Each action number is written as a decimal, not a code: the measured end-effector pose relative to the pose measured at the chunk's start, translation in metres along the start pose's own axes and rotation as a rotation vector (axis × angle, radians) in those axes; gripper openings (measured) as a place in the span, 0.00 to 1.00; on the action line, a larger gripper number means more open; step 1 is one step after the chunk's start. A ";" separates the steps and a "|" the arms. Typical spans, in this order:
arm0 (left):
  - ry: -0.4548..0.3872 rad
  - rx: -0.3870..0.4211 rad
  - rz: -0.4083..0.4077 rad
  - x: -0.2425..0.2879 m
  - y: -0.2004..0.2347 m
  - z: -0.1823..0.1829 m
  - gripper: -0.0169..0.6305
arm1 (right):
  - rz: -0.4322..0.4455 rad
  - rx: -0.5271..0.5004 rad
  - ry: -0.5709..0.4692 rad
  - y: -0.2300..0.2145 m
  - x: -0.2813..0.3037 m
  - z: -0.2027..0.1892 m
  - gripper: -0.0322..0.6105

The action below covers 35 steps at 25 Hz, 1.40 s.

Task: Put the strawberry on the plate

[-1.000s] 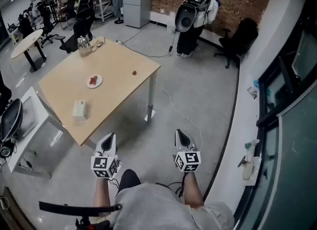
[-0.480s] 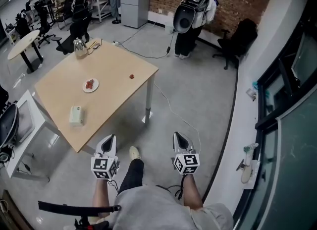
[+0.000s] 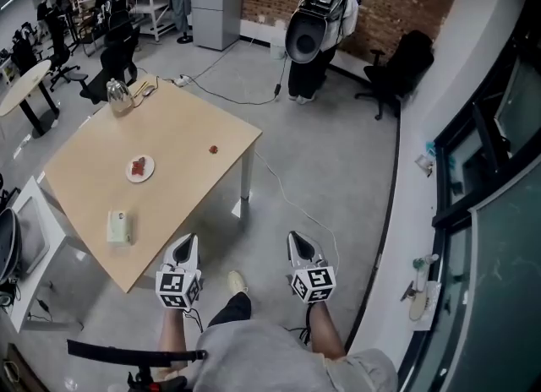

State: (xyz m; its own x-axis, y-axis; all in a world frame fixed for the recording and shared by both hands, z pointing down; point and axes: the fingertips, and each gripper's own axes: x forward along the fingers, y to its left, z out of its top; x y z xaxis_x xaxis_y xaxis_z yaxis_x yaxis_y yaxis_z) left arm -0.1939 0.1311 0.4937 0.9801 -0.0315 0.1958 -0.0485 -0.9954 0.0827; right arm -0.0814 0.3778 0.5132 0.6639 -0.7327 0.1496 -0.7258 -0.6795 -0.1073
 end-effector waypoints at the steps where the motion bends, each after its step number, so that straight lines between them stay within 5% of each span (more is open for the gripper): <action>1: -0.008 0.007 -0.004 0.013 0.004 0.004 0.06 | 0.003 -0.009 -0.002 -0.004 0.011 0.004 0.06; 14: -0.024 0.005 -0.022 0.127 0.049 0.036 0.06 | 0.018 -0.022 -0.025 -0.042 0.133 0.043 0.06; 26: -0.028 -0.046 0.108 0.154 0.099 0.049 0.06 | 0.138 -0.039 0.011 -0.039 0.218 0.053 0.06; 35: -0.034 -0.088 0.239 0.210 0.139 0.059 0.06 | 0.315 -0.092 0.060 -0.042 0.325 0.058 0.06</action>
State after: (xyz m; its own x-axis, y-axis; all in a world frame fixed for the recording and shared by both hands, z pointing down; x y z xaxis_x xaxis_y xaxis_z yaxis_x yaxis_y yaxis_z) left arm 0.0167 -0.0192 0.4884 0.9447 -0.2690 0.1875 -0.2943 -0.9478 0.1230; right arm 0.1748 0.1659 0.5088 0.3941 -0.9011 0.1808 -0.9089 -0.4113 -0.0685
